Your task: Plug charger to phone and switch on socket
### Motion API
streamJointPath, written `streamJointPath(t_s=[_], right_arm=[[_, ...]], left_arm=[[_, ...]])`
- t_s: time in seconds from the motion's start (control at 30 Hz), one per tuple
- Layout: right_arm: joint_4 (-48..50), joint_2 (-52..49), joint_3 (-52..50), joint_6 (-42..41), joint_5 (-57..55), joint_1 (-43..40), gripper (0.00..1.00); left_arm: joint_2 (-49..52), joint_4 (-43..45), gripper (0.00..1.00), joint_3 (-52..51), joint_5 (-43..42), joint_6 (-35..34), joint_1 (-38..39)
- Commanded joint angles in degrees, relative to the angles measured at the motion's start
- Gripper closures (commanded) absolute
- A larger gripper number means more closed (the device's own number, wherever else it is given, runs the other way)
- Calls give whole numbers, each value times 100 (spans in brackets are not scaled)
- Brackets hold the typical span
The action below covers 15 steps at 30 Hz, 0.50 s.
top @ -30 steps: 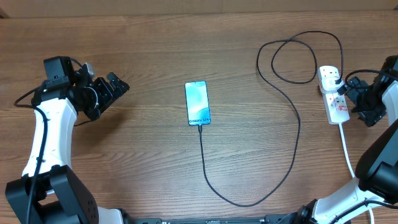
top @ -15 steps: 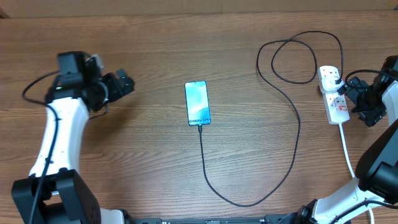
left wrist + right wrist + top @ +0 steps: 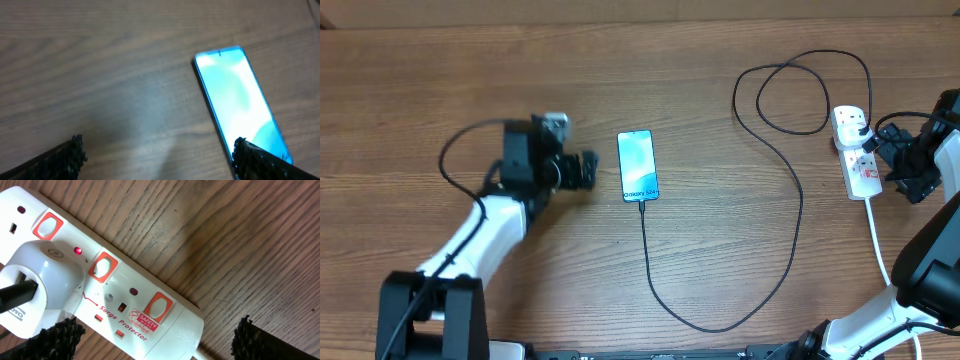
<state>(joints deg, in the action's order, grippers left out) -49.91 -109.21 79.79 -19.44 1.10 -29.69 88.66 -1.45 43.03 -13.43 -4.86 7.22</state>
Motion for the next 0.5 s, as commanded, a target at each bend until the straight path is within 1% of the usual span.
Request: streamJointPath(t_s=[0.0,0.17,0.3,0.47], right_arm=[[28,175,127,44,9,-22,0],[28,175,127,44,9,-22,0],[28,175,127,46,9,-22,0],[28,175,127,44,9,-22,0]], left_arm=[[-533,448,0,-721,105,361,103],[-1360,1368,1,-1969,168,361,107],[-2138,2028,0,-2750,208,361,105],[-2979,2103,0,-3265,376,356,107]])
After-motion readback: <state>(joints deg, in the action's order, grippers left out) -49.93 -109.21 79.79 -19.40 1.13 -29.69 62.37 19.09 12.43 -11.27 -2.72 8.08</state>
